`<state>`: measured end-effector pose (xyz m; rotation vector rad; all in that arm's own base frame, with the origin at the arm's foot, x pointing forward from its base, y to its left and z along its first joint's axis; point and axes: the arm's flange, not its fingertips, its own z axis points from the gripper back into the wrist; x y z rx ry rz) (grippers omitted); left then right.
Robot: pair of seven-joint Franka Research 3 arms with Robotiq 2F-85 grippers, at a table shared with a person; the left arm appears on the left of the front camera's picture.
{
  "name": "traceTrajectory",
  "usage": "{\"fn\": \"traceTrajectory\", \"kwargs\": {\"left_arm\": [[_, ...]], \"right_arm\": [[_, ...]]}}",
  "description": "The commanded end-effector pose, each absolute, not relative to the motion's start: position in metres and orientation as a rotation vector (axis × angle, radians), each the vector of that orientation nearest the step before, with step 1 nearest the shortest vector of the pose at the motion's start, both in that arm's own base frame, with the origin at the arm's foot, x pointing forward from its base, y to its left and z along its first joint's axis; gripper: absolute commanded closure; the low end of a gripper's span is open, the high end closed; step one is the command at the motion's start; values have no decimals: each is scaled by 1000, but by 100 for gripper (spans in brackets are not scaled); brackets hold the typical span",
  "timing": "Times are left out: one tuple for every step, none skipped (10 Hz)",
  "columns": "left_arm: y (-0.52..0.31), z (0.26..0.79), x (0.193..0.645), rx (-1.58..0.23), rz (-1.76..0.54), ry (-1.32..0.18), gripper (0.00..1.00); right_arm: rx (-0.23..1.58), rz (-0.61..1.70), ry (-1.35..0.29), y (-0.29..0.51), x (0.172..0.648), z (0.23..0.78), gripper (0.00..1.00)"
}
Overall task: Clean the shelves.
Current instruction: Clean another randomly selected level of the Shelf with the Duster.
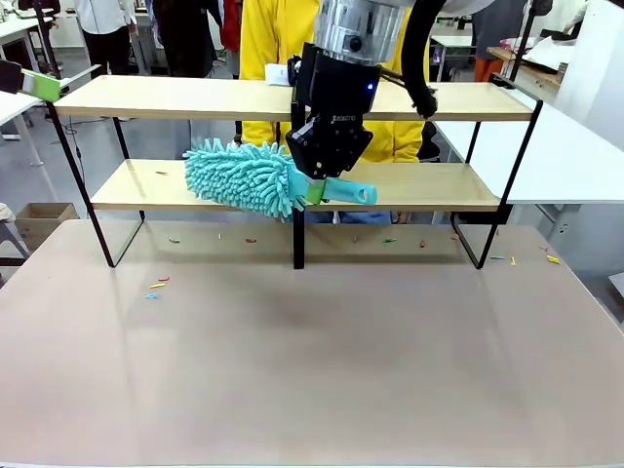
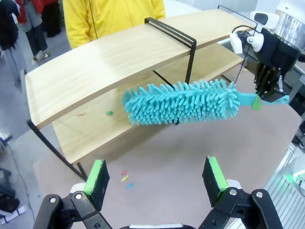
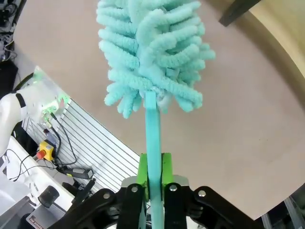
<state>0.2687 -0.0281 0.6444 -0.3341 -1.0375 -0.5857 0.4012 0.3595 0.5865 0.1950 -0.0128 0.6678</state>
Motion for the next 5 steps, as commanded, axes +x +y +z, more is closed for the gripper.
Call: {"fn": "traceTrajectory", "kwargs": {"left_arm": [[-28, 644, 269, -341, -594, -1040, 0], [-28, 644, 269, -341, -594, -1040, 0], [-28, 644, 269, -341, -594, -1040, 0], [-28, 644, 269, -341, -594, -1040, 0], [-28, 644, 269, -341, -594, -1040, 0]], "right_arm": [[97, 581, -60, 371, 401, 578, 88], [93, 556, -99, 386, 409, 571, 88], [138, 521, -115, 407, 417, 567, 88], [110, 464, -183, 416, 422, 565, 88], [134, 412, -227, 420, 425, 565, 88]]}}
